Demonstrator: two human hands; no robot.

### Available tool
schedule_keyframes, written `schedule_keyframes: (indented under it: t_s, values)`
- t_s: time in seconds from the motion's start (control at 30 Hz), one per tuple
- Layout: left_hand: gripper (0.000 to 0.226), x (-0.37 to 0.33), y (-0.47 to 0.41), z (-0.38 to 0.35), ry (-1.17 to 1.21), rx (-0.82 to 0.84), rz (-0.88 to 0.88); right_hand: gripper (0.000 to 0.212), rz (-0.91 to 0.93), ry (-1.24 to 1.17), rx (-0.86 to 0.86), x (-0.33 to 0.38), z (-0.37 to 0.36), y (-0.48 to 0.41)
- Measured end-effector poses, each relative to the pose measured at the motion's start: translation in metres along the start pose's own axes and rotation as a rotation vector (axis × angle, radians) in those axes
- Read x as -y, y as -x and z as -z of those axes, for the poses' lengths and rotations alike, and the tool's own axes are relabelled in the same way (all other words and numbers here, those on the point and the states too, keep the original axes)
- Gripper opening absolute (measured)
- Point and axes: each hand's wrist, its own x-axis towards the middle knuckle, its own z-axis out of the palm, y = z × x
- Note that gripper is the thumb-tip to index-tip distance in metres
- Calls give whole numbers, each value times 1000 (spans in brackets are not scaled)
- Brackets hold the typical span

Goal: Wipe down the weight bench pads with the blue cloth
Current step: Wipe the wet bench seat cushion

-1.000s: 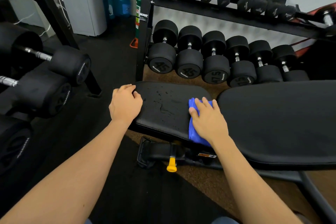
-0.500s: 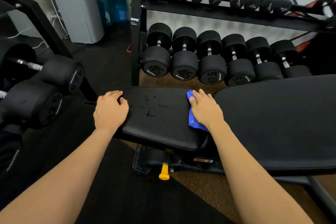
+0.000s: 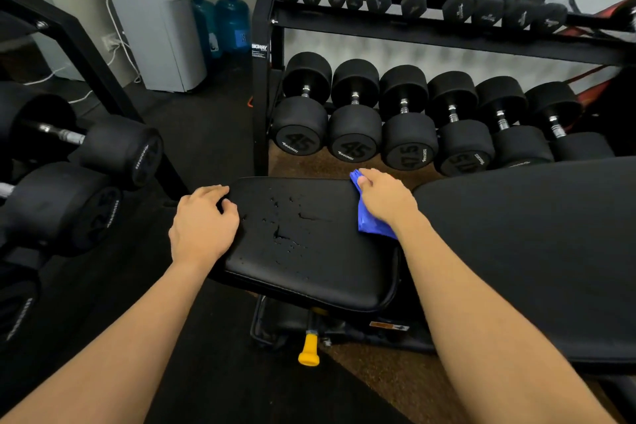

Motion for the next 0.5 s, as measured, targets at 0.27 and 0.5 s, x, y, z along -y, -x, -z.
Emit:
schedule_keyframes:
  t_s: [0.27, 0.5]
  values:
    - [37, 0, 0, 0, 16, -9, -6, 44, 403, 220, 23, 11, -20, 70]
    - [38, 0, 0, 1, 17, -14, 7, 44, 179, 124, -60, -2, -9, 16]
